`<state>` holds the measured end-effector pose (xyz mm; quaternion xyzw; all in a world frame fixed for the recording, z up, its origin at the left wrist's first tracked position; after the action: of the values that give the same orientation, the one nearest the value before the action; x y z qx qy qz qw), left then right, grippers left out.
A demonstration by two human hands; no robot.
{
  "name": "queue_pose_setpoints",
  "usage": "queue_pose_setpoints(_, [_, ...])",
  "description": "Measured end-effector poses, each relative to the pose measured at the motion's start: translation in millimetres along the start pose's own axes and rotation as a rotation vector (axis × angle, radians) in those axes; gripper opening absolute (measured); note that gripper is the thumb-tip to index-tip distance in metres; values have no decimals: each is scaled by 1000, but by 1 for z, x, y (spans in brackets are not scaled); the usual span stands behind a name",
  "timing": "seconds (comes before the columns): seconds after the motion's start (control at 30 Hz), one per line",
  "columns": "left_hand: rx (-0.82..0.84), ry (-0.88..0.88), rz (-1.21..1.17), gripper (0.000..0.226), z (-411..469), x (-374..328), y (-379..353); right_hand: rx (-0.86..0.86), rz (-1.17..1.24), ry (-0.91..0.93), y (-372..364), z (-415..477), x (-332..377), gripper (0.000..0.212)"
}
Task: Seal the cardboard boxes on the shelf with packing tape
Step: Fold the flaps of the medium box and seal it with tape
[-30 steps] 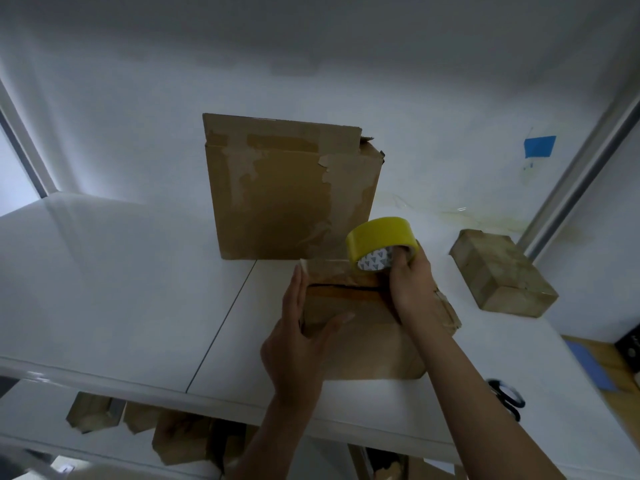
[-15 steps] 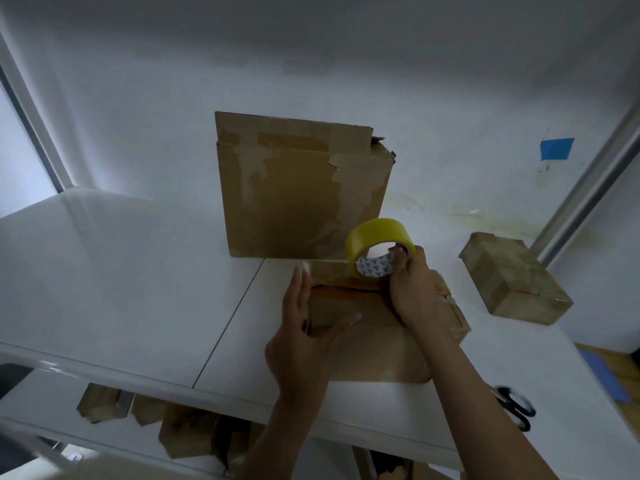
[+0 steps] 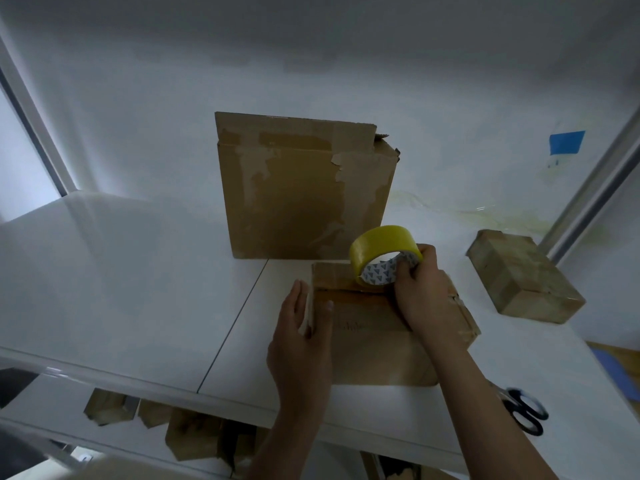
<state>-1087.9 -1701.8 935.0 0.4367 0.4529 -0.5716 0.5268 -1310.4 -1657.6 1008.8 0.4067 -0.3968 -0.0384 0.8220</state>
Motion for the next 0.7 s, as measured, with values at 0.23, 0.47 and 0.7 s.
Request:
queue_pose_setpoints(0.23, [37,-7,59,64,2,-3,0,-39,-3,20,1,-3,1,26])
queue_pose_setpoints(0.47, [43,17,33,65,2,0,7,-39,-46,109,2,-7,8,24])
queue_pose_setpoints(0.7, [93,60,23,66,1,8,6,-46,-66,162,1,-6,12,24])
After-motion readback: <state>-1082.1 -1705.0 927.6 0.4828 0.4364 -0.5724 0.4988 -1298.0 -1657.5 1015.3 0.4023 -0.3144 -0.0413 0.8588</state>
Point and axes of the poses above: each hand's wrist, its own z-axis towards the middle knuckle, its own y-axis out of the back of the hand, x = y × z, the point moved 9 cm from there along z, towards the middle knuckle, and after that the axes turned 12 degrees about -z, right-handed, at the moved point
